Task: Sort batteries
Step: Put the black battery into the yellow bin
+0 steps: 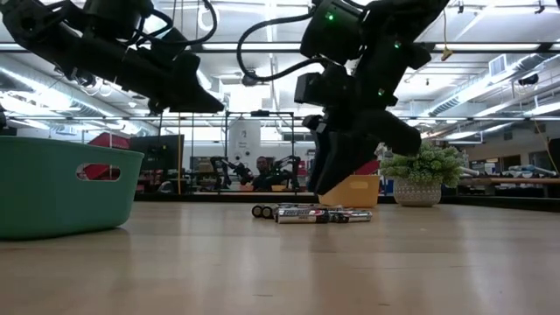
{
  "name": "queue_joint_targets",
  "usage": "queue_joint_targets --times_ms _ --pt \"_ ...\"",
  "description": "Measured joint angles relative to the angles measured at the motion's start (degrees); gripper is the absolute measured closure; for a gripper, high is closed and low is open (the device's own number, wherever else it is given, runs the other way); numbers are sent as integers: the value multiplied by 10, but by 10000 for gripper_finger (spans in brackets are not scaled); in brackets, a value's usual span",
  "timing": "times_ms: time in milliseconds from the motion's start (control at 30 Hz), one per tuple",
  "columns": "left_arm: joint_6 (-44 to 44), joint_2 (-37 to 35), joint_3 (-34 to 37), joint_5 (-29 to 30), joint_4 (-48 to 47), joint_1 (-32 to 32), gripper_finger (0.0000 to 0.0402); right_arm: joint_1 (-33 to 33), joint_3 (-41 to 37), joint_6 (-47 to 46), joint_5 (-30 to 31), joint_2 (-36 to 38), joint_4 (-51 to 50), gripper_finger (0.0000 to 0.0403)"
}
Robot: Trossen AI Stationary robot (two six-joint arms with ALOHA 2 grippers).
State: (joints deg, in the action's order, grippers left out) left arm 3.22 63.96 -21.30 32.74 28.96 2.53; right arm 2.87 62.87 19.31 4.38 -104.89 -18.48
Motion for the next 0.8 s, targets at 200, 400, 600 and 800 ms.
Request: queue_joint_targets --times_ms 200,400,600,800 --pt "2 0 0 0 -1 0 282 4 0 3 -1 -1 6 306" --pt "2 0 0 0 0 0 282 4 -1 3 -30 -14 9 304" --pt "2 0 0 -4 -2 0 282 4 -1 4 -30 -28 10 302" --pt "2 0 0 -4 -1 0 282 3 0 8 -29 -36 13 302"
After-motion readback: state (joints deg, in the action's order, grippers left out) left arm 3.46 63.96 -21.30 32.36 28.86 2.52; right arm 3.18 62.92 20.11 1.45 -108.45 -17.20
